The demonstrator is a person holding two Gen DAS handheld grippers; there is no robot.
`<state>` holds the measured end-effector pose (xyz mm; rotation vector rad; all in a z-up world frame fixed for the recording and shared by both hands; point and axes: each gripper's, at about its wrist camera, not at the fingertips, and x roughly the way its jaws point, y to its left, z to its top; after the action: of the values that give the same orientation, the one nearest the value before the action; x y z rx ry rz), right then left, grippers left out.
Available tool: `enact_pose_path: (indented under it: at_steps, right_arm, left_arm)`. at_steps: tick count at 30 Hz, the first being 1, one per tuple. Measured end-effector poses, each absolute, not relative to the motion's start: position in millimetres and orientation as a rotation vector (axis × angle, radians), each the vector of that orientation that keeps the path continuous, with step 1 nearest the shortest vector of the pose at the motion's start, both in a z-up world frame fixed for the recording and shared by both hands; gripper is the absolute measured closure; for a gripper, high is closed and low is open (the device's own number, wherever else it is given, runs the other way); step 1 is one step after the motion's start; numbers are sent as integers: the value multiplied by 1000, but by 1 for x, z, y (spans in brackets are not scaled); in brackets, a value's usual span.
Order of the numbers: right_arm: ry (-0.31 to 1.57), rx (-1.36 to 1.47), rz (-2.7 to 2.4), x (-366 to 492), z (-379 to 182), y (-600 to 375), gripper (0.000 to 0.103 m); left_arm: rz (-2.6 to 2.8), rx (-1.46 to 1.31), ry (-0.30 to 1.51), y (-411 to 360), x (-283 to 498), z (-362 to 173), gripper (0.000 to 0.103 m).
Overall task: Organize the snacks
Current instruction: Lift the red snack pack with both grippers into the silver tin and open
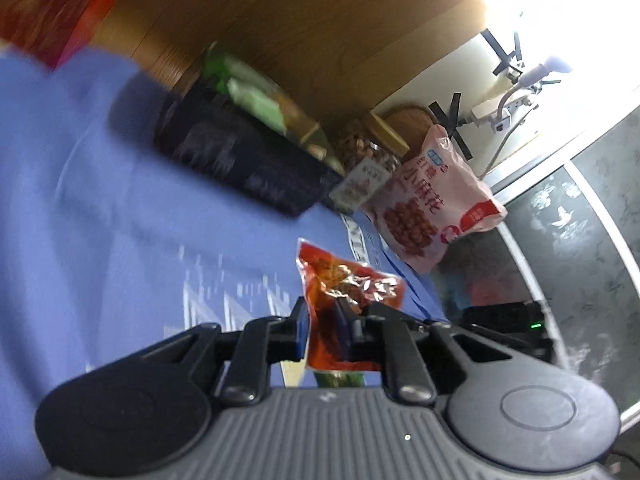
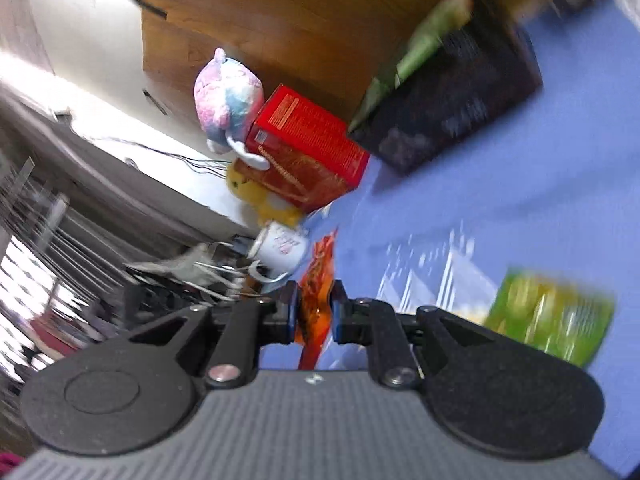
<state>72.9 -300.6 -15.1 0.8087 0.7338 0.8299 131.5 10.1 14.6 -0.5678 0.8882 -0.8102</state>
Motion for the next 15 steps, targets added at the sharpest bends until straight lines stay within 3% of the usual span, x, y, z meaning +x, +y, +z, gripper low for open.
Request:
enact_pose_path:
  at_steps: [8, 15]
  right_arm:
    - [670, 564, 762, 170, 42, -300, 83]
    - [685, 427, 731, 259, 38, -286, 80]
  left_arm:
    - [-759, -479, 768, -23, 228, 57, 88]
    - [-658, -466, 783, -33, 297, 43, 85]
